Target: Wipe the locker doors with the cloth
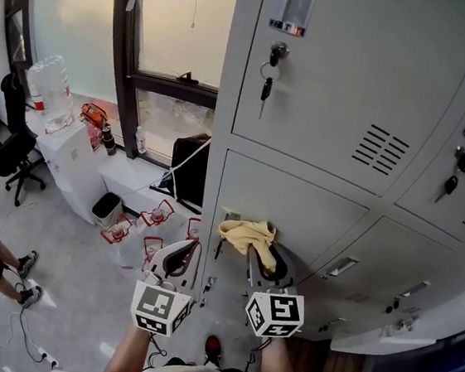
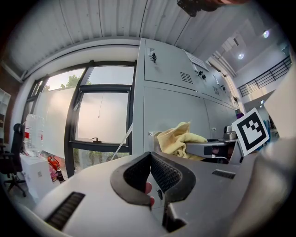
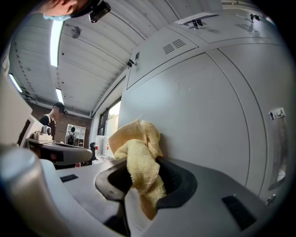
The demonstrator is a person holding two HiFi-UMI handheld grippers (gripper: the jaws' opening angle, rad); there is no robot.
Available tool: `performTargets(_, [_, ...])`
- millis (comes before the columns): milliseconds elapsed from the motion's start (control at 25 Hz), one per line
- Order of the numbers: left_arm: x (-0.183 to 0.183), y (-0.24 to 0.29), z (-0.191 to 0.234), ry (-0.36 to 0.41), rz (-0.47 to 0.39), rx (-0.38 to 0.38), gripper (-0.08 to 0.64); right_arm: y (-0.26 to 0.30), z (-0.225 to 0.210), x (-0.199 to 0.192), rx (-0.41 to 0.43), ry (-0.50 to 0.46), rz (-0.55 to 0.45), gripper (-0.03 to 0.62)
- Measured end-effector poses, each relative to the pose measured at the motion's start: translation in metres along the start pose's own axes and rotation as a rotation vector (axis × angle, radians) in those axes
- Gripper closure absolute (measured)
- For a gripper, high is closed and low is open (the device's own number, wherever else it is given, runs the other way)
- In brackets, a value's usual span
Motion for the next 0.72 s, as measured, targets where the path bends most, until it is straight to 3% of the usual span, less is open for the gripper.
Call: performTargets(720, [0.0, 0.022, -0.044, -0.002, -0.003, -0.116, 0.537, -0.047, -0.055, 0.005, -0.149, -0.016, -0.002, 0.454])
Point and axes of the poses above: the fingertips, and each gripper's own axes: y forward along the fingers, z to its left, x out of its top, the point moved 6 cm from there along -y, backward along the fingers, and after that the axes turned 3 degrees about -z, right-handed, at the moved point
